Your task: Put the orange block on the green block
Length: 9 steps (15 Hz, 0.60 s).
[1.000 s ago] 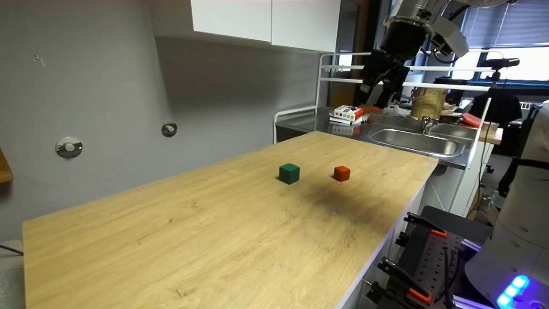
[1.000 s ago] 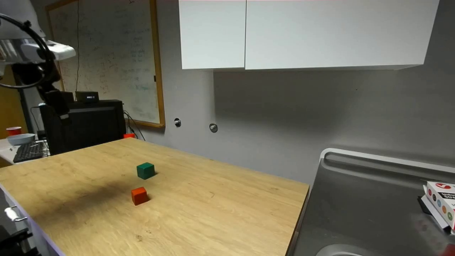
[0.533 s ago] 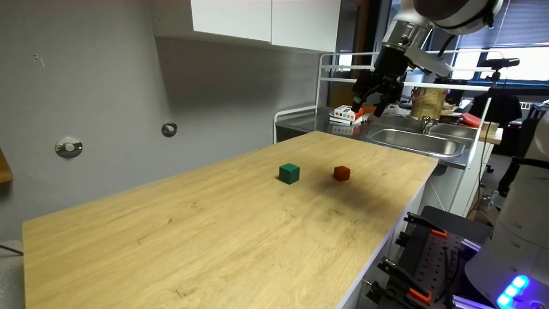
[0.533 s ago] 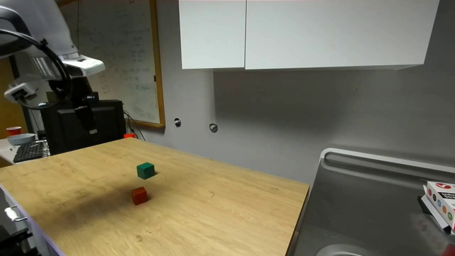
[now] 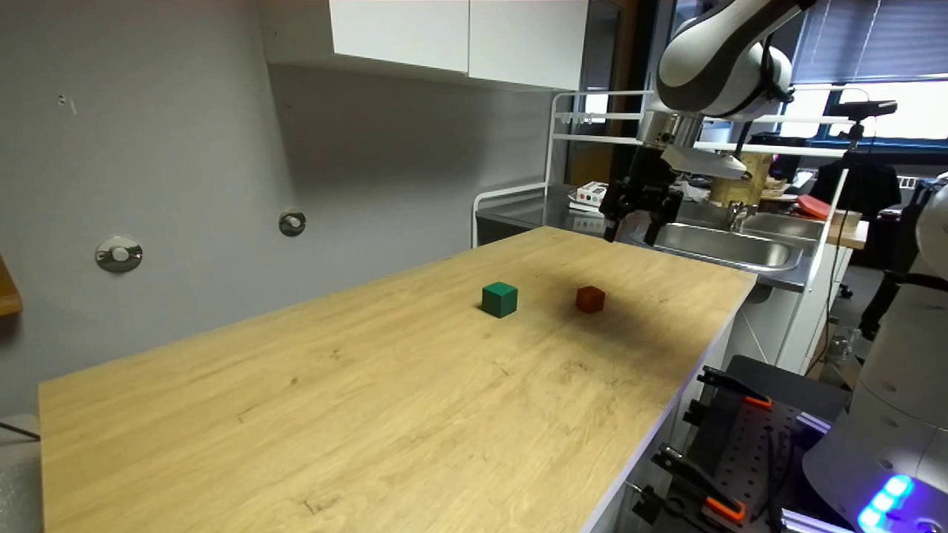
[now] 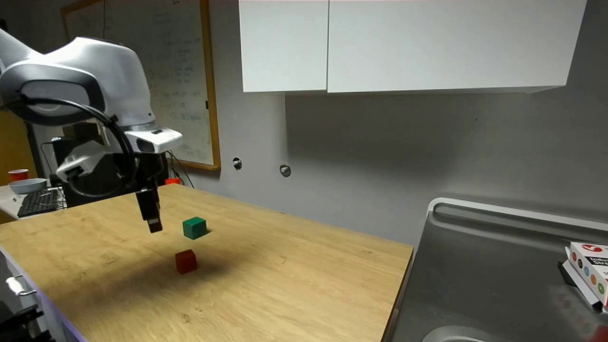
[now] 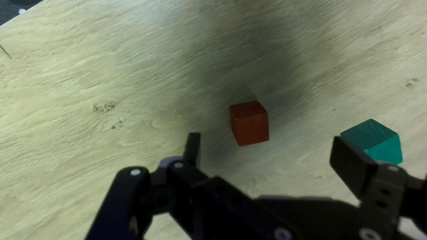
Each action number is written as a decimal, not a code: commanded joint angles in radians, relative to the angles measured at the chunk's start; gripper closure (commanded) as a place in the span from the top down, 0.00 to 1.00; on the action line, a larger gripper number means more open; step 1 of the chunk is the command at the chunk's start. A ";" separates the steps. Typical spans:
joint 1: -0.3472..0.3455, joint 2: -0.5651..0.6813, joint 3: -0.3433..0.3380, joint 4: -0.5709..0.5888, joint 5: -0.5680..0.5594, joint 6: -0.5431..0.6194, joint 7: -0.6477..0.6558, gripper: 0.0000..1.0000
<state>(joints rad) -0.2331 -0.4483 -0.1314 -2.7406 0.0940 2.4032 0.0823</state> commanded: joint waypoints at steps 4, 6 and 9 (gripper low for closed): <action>0.017 0.285 -0.007 0.154 -0.017 -0.016 0.022 1.00; 0.019 0.351 -0.007 0.198 -0.029 -0.030 0.028 1.00; 0.029 0.444 -0.005 0.267 -0.052 -0.054 0.035 1.00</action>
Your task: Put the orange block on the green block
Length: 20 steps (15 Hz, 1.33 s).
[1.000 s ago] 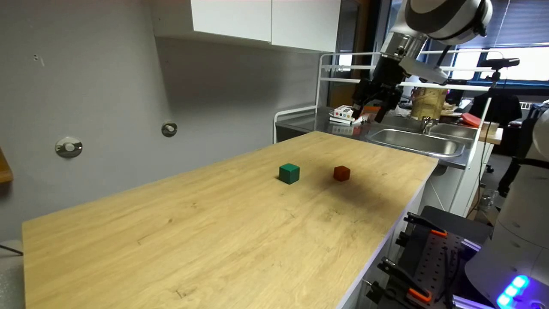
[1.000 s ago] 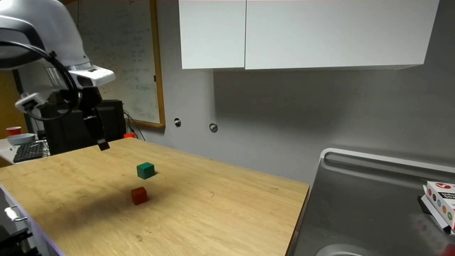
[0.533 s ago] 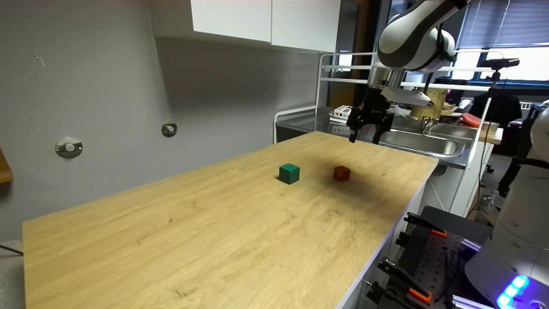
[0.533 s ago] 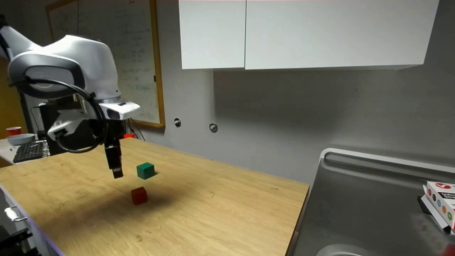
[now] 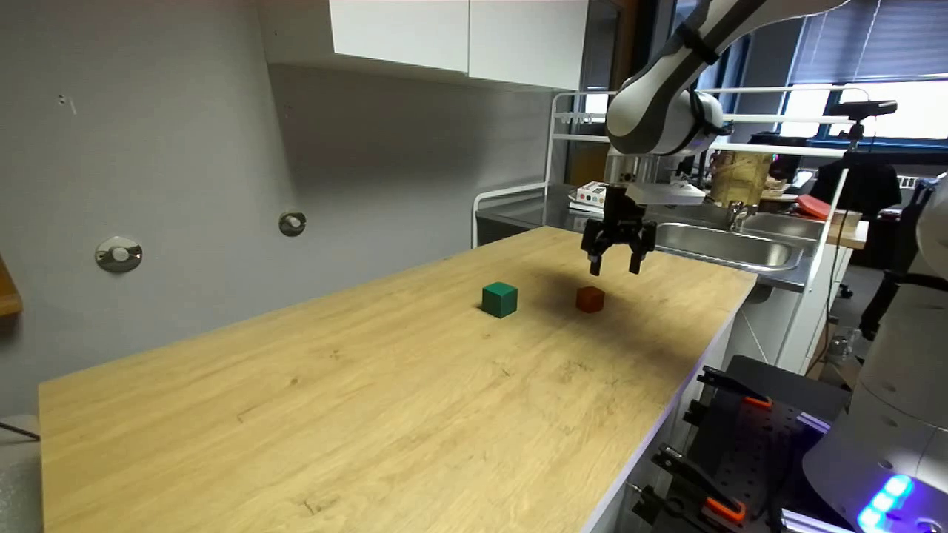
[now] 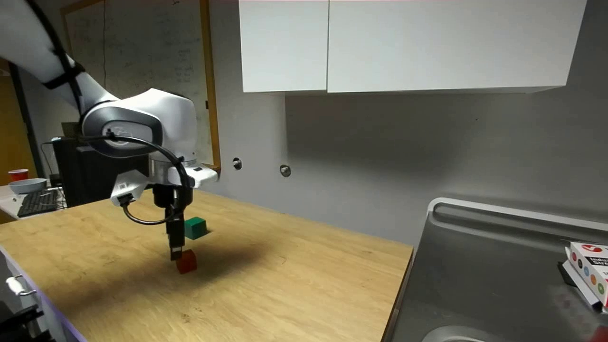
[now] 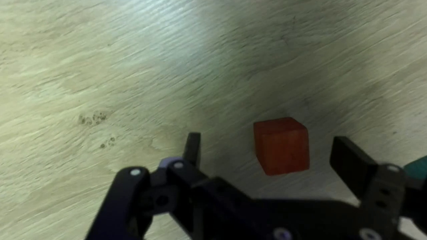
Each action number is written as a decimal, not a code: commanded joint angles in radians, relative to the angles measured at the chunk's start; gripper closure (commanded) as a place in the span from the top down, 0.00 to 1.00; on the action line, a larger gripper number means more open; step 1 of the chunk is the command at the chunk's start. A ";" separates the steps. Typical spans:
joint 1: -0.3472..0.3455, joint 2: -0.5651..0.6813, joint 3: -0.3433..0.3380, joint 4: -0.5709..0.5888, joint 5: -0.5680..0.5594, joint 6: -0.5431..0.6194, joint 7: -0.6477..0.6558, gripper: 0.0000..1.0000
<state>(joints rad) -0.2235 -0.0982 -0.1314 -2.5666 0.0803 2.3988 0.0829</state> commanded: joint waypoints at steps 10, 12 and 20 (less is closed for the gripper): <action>0.077 0.312 -0.009 0.276 -0.096 -0.151 0.035 0.49; 0.082 0.328 -0.012 0.296 -0.105 -0.166 0.038 0.36; 0.127 0.301 0.006 0.397 -0.137 -0.250 0.060 0.18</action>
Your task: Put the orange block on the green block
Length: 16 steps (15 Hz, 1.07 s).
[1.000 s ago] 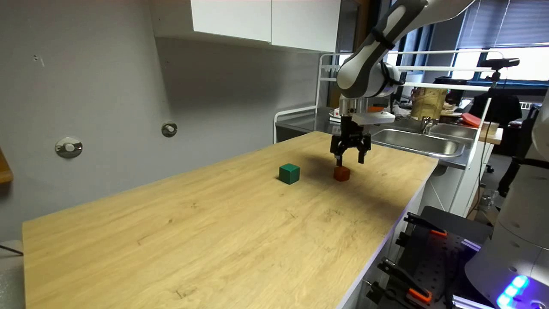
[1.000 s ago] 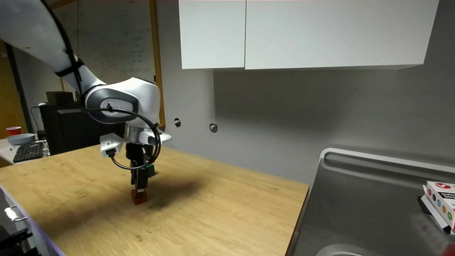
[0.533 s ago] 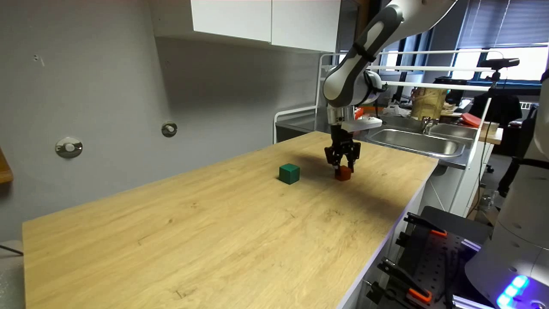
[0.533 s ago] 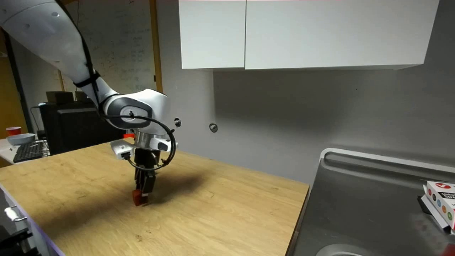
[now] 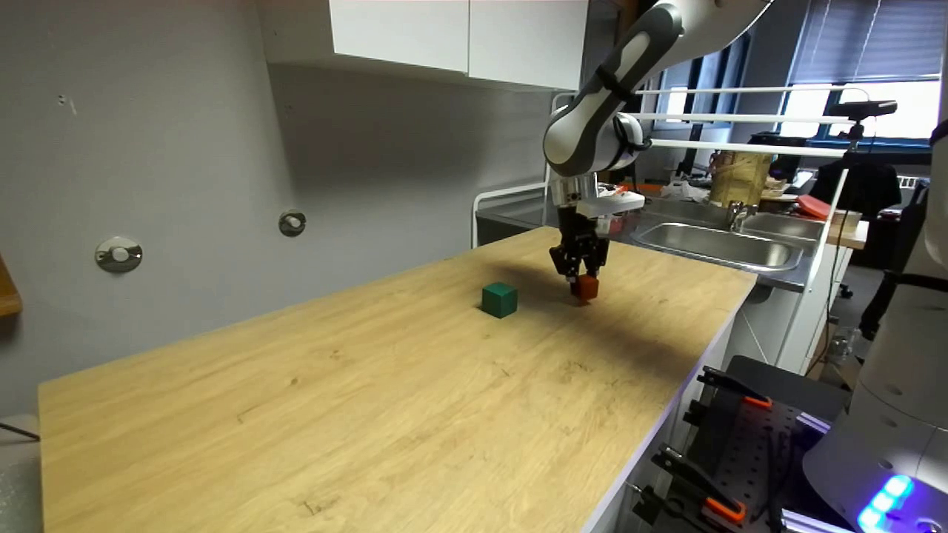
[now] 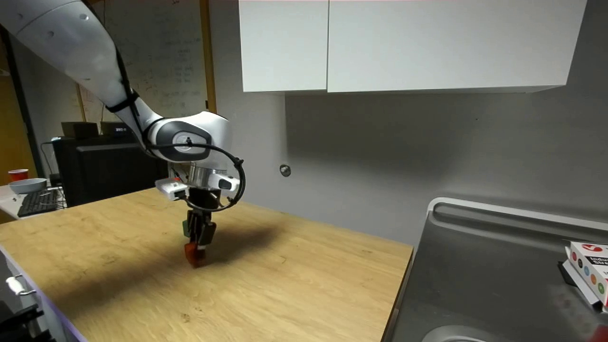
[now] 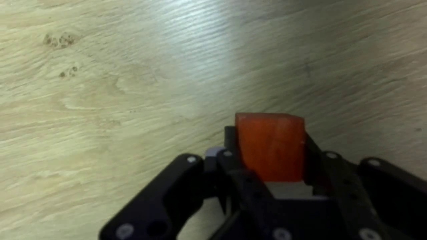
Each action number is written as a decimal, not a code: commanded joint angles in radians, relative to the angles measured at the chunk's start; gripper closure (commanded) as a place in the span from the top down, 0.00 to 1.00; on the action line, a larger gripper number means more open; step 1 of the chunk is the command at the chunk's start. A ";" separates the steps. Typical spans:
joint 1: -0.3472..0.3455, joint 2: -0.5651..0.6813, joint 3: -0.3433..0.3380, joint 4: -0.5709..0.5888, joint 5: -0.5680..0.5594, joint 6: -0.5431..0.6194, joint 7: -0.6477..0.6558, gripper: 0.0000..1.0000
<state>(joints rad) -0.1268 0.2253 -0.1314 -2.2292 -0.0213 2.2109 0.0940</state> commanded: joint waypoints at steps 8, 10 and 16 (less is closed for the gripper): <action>0.123 -0.019 0.058 0.223 -0.072 -0.162 0.116 0.18; 0.144 0.001 0.076 0.250 -0.070 -0.178 0.125 0.18; 0.192 0.082 0.111 0.287 -0.068 -0.190 0.136 0.18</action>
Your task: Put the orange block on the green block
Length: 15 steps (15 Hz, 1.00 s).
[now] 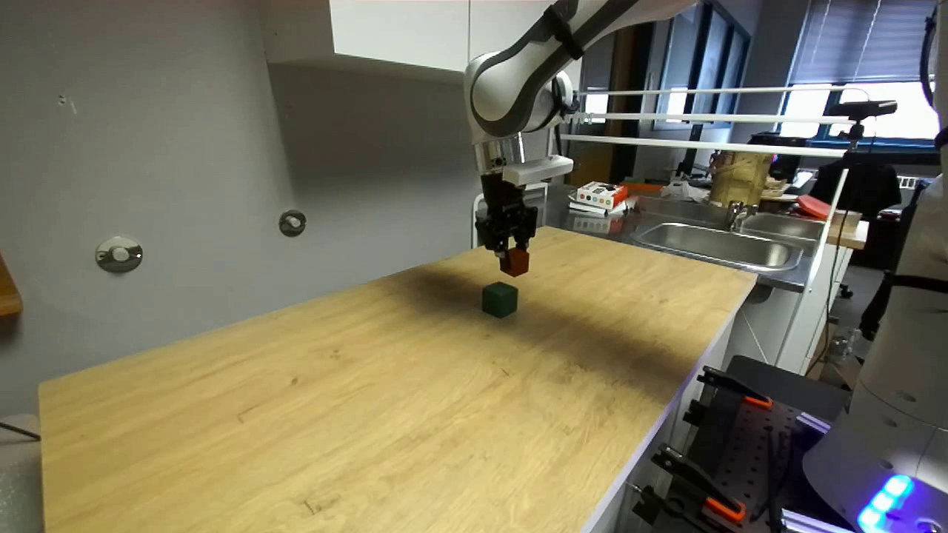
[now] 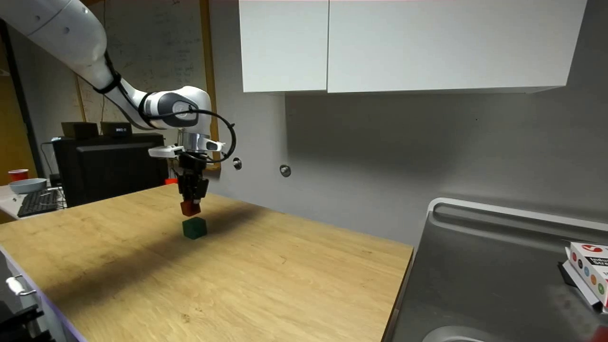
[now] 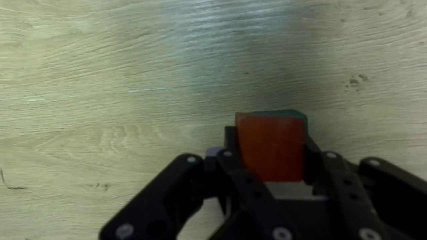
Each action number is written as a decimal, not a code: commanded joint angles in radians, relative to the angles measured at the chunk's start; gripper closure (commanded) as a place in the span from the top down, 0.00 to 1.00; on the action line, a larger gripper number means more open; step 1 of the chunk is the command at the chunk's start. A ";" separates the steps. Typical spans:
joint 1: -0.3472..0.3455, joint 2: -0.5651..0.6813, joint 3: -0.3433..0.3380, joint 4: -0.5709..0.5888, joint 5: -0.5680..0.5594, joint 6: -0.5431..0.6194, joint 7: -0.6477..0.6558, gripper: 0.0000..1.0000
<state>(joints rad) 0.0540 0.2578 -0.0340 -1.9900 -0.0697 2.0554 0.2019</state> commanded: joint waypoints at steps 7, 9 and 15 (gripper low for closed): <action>0.034 0.134 0.011 0.108 -0.035 -0.064 0.025 0.18; 0.036 0.144 0.011 0.127 -0.035 -0.075 0.027 0.69; 0.039 0.170 0.011 0.158 -0.034 -0.090 0.021 1.00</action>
<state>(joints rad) 0.0872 0.4116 -0.0254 -1.8743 -0.0848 2.0055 0.2028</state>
